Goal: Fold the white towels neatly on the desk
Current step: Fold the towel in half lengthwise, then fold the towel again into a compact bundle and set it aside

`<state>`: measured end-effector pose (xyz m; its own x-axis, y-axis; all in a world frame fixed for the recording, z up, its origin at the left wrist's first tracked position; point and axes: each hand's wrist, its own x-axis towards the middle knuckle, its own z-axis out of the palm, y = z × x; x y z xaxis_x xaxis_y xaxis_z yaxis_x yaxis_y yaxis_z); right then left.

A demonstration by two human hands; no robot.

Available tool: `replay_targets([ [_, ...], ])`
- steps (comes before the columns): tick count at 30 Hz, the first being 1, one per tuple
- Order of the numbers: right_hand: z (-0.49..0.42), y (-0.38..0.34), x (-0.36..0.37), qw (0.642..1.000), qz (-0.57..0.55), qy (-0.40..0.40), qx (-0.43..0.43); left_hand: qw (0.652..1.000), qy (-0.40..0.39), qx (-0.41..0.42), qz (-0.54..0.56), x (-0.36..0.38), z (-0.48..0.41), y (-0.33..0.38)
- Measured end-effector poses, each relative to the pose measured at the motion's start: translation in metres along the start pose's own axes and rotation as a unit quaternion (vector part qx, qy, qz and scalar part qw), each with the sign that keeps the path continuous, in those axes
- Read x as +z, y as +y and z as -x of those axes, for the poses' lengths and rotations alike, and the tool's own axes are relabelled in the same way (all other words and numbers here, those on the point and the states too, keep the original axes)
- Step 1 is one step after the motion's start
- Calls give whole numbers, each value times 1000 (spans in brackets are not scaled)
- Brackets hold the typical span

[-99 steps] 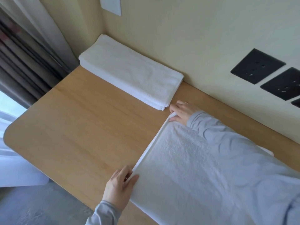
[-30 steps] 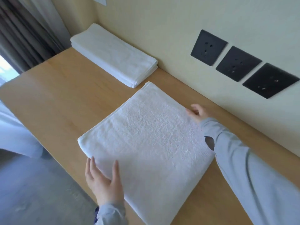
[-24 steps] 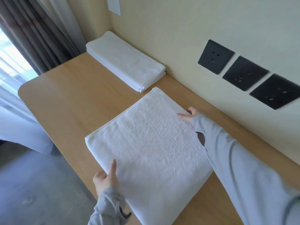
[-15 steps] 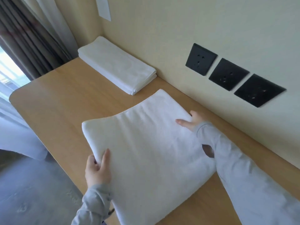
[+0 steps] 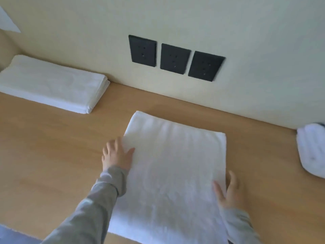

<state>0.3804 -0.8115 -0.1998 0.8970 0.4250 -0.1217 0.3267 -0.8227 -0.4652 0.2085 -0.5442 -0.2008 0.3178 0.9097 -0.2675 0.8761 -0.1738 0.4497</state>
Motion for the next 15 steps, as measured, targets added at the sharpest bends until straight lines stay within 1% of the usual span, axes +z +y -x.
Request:
replay_targets([
  [1, 9, -7, 6, 997, 40, 24, -54, 996, 18, 68, -52, 9, 11, 1],
  [2, 20, -16, 12, 989, 71, 15, -131, 984, 17, 150, -98, 17, 22, 0],
  [3, 33, -23, 19, 974, 96, -13, -206, 965, 2, 226, -136, 22, 32, -2],
  [4, 44, -25, 27, 958, 115, -42, -261, 946, -13, 279, -163, 26, 38, -7],
  [5, 52, -24, 35, 945, 134, -65, -291, 933, -31, 311, -181, 28, 41, -12],
  [7, 58, -17, 40, 937, 161, -87, -297, 920, -55, 335, -198, 29, 40, -20],
  [9, 57, -16, 38, 937, 177, -82, -290, 915, -61, 344, -202, 28, 35, -21],
  [12, 59, -17, 32, 925, 211, -91, -302, 908, -103, 356, -193, 20, 37, -20],
  [14, 67, -10, 27, 912, 212, -116, -331, 879, -141, 413, -193, 7, 40, -29],
  [15, 75, -2, 24, 902, 214, -125, -353, 853, -156, 458, -199, 0, 43, -40],
])
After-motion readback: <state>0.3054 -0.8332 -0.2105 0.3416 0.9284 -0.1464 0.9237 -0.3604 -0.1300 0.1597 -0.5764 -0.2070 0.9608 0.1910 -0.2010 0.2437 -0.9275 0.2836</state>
